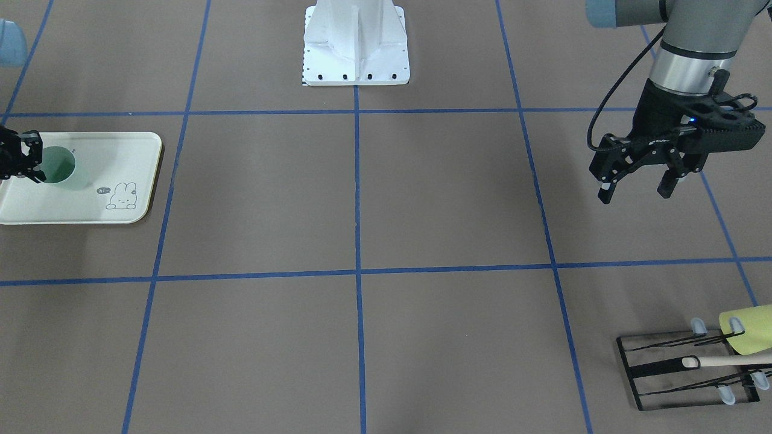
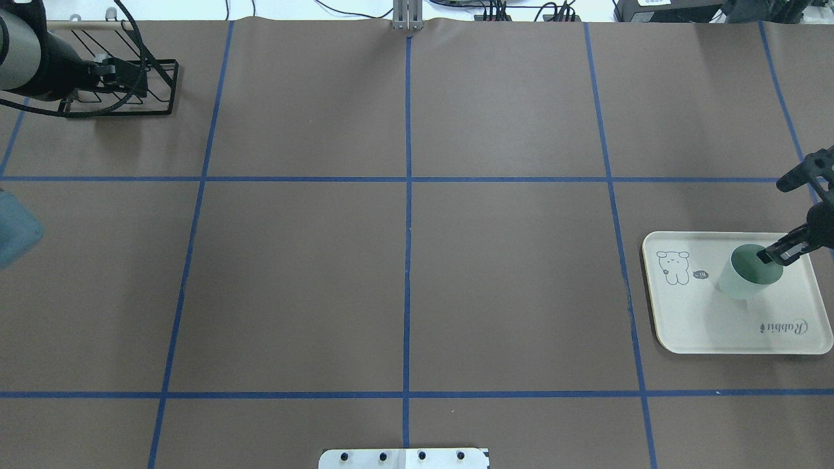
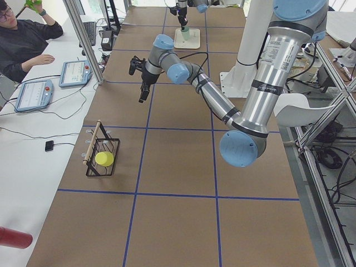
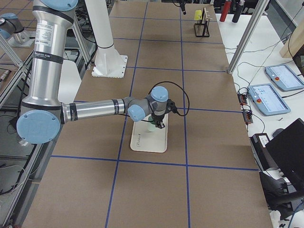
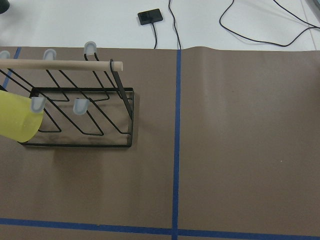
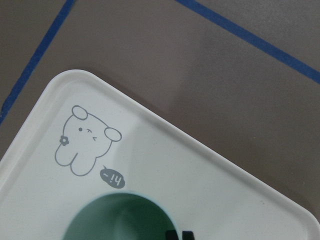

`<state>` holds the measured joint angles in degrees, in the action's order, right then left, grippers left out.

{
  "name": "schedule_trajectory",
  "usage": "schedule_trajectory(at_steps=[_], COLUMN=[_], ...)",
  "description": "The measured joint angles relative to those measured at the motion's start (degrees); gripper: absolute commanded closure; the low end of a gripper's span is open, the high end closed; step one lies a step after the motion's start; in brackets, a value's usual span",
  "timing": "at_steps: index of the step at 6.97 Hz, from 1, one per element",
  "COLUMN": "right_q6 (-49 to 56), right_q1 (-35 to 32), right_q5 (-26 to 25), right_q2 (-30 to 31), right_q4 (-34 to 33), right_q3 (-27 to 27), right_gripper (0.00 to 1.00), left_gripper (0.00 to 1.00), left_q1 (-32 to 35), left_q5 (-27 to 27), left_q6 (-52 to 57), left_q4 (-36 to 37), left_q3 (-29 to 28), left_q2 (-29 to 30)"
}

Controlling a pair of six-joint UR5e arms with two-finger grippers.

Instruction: Left arm grabs green cup and hands to right arm on tray

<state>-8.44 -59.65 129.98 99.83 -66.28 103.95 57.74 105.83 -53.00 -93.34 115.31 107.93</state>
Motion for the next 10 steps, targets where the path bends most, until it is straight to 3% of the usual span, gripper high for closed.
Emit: schedule_trajectory(at_steps=[4, 7, 9, 10], right_q6=[0.09, 0.19, 2.64, 7.1], right_q1=[-0.61, -6.83, -10.64, -13.47], right_q5=[0.72, 6.3, 7.48, 7.58], right_q2=[-0.33, -1.35, -3.62, -6.28], right_q4=[-0.19, -2.42, -7.33, -14.11], right_q3=[0.6, 1.06, 1.15, 1.3], right_gripper=[0.01, 0.01, 0.01, 0.01], left_gripper=[0.0, 0.0, 0.0, 0.0], left_q1=[0.53, 3.25, 5.76, 7.38], left_q5=[0.45, 4.78, 5.55, 5.72], left_q6=[0.0, 3.36, 13.09, 19.78], left_q4=[0.17, 2.04, 4.67, 5.17], left_q3=[0.0, -0.01, -0.17, -0.3], left_q2=[0.0, -0.58, -2.08, -3.67])
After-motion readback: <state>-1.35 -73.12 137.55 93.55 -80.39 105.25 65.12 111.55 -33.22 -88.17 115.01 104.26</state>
